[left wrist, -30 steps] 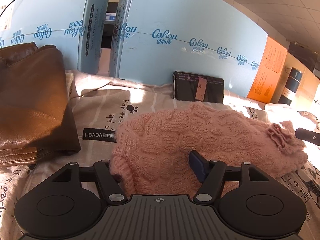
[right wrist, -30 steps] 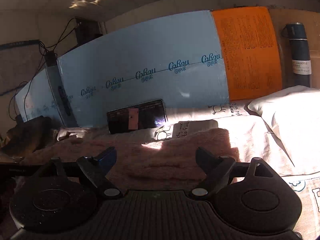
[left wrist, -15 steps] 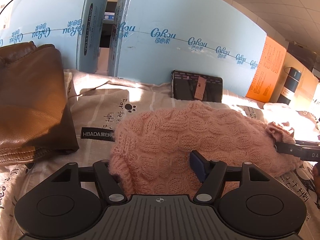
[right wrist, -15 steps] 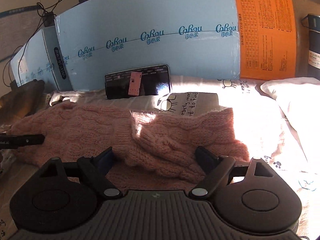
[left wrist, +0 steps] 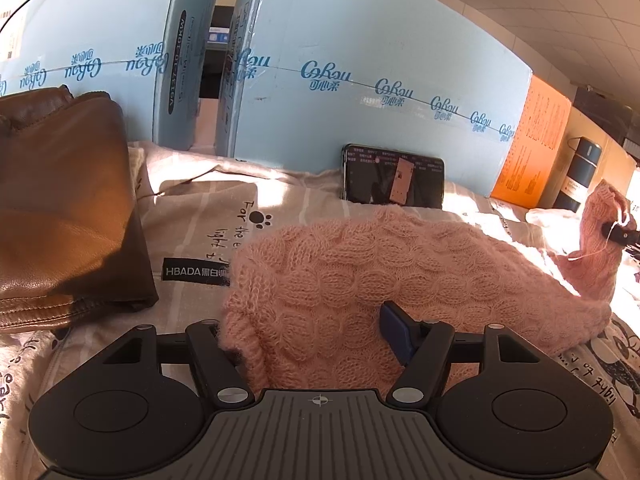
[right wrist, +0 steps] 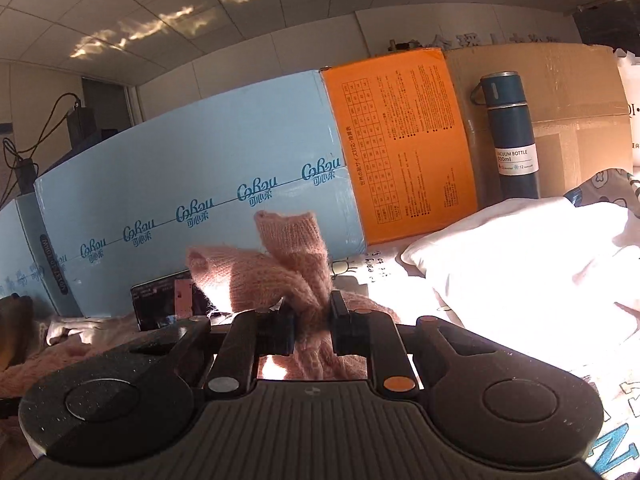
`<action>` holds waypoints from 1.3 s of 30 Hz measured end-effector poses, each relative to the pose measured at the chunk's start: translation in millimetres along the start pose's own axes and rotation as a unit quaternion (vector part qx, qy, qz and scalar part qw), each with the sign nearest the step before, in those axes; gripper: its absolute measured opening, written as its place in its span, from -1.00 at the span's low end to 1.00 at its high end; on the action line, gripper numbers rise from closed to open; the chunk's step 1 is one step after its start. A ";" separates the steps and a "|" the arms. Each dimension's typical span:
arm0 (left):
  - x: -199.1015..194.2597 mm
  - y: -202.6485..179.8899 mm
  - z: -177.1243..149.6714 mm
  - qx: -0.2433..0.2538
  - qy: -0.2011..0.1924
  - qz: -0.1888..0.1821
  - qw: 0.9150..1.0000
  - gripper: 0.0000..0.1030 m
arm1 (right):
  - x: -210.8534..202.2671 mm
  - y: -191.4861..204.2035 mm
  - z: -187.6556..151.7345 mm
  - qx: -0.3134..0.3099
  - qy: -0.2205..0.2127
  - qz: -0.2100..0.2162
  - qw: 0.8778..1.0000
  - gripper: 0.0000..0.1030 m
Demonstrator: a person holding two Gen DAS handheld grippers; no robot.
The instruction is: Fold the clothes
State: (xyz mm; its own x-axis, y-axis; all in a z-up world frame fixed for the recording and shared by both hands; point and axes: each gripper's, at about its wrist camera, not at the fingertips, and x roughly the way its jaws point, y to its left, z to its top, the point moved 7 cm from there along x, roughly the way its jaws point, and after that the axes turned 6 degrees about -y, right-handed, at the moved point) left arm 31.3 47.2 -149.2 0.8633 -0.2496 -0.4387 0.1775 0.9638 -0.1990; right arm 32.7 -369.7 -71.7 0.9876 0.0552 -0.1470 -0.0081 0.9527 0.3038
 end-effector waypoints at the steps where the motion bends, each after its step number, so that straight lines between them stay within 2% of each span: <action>1: 0.0 0.1 0.0 0.000 0.000 0.000 1.000 0.31 | -1.2 -7.7 3.8 0.009 -0.008 -0.012 1.000 -0.71; 5: -0.2 0.5 -0.2 -0.001 0.000 0.000 1.000 0.31 | -3.3 -35.9 12.8 0.041 -0.029 -0.070 0.996 -0.71; 10: -0.6 0.2 -0.1 -0.001 -0.001 0.000 1.000 0.31 | -1.6 -67.4 13.0 0.083 -0.024 -0.125 0.988 -0.71; 19: -3.7 -0.4 3.5 0.002 -0.010 0.000 1.000 0.31 | -0.2 -82.2 2.0 0.099 0.001 -0.172 0.980 -0.71; 23: -7.9 -3.7 7.9 0.015 -0.028 0.002 1.000 0.34 | -0.4 -93.2 -5.6 0.112 0.021 -0.210 0.971 -0.56; 25: -12.2 -5.1 11.9 0.025 -0.046 0.010 0.999 0.59 | -1.1 -97.8 -7.6 0.118 0.027 -0.224 0.967 -0.53; 33: -29.8 -20.5 39.8 0.095 -0.102 0.015 0.990 0.78 | -8.4 -131.9 -13.4 0.155 0.056 -0.282 0.945 -0.10; 36: -25.6 -38.4 51.5 0.149 -0.105 -0.017 0.983 0.82 | -10.8 -146.0 -12.6 0.161 0.053 -0.308 0.936 0.04; 39: -9.9 -60.1 58.5 0.199 -0.084 -0.065 0.974 0.84 | -20.2 -151.3 -8.0 0.139 0.029 -0.358 0.923 0.20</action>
State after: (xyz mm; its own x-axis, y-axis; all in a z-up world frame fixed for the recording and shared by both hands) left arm 39.7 -2.8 -81.6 0.8804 -0.3848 -0.2772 0.4305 0.8936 0.1269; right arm 12.6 -512.6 -122.3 0.7138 -0.5356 -0.4513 0.6921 0.6384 0.3369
